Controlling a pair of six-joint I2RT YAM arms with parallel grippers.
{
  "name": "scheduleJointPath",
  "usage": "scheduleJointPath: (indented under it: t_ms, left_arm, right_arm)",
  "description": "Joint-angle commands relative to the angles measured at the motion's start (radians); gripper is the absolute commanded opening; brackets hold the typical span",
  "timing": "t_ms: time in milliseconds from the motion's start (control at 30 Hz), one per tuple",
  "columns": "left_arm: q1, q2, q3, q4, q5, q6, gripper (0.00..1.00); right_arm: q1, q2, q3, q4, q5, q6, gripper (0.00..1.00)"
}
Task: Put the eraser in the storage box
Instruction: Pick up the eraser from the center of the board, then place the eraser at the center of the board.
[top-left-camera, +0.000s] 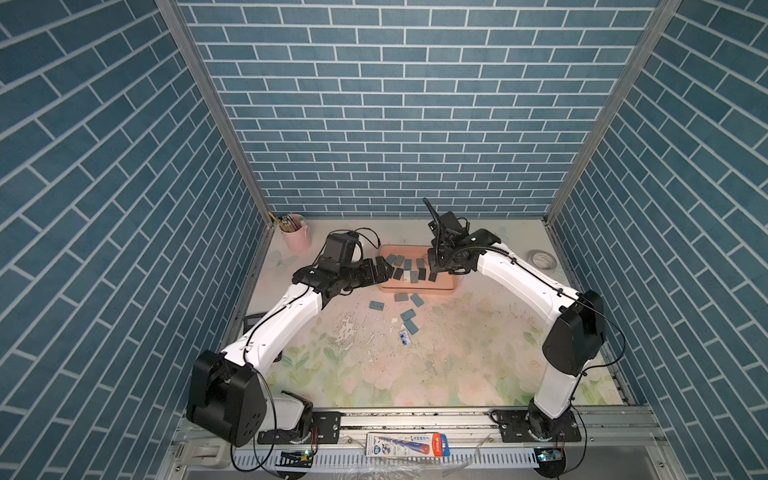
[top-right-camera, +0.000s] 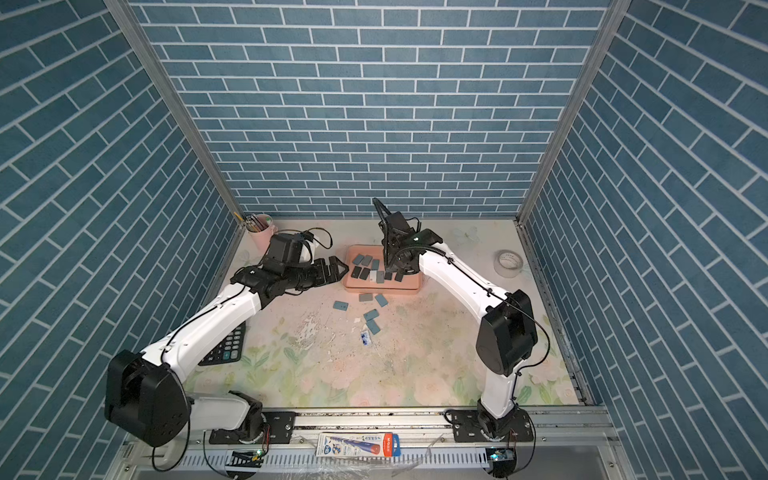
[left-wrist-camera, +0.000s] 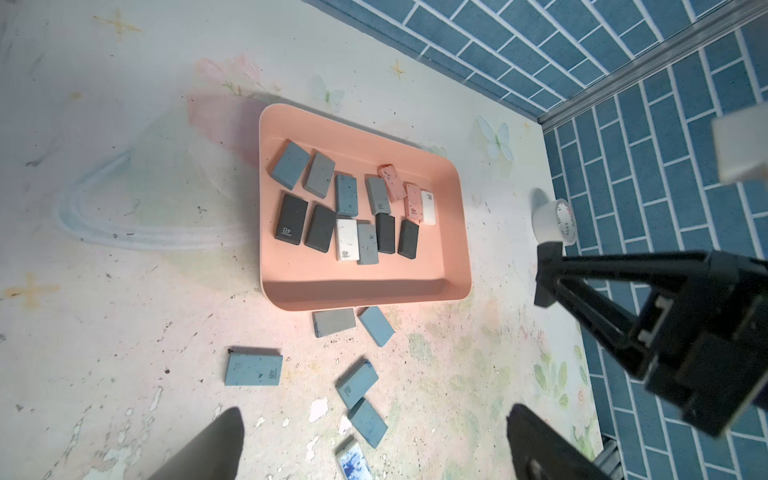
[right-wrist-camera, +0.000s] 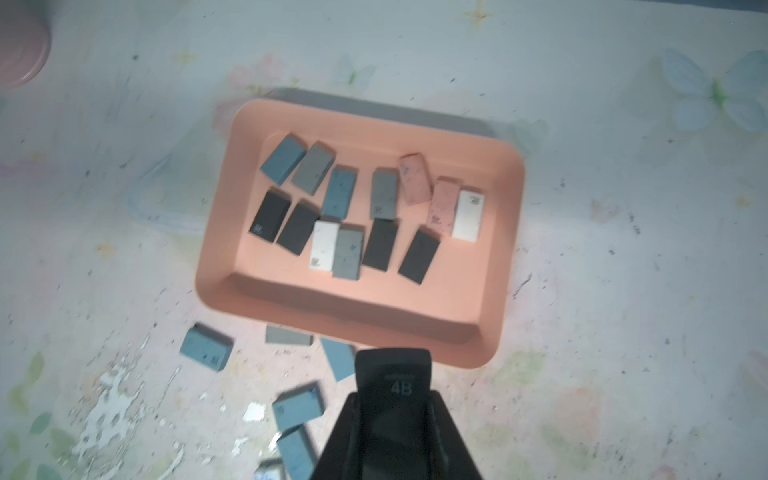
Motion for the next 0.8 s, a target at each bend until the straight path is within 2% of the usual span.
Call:
scheduleJointPath:
  t_ms: [0,200,500,767]
  left_arm:
    - [-0.004,0.004,0.040,0.023,0.019,-0.005,1.00]
    - [-0.004,0.020,0.039,0.013,0.023,0.005,1.00]
    - [-0.004,0.053,0.042,0.021,0.034,-0.003,1.00]
    - [0.024,0.092,0.060,-0.019,0.000,0.019,1.00]
  right_arm:
    - [-0.050,0.098,0.026,-0.042,-0.008,-0.034,0.18]
    - [-0.121,0.214,0.052,-0.009,-0.053,-0.031,0.18]
    - [-0.127,0.389,0.129,-0.004,-0.096,-0.029,0.18]
    - [-0.132,0.454,0.160,0.000,-0.099,-0.032,0.18]
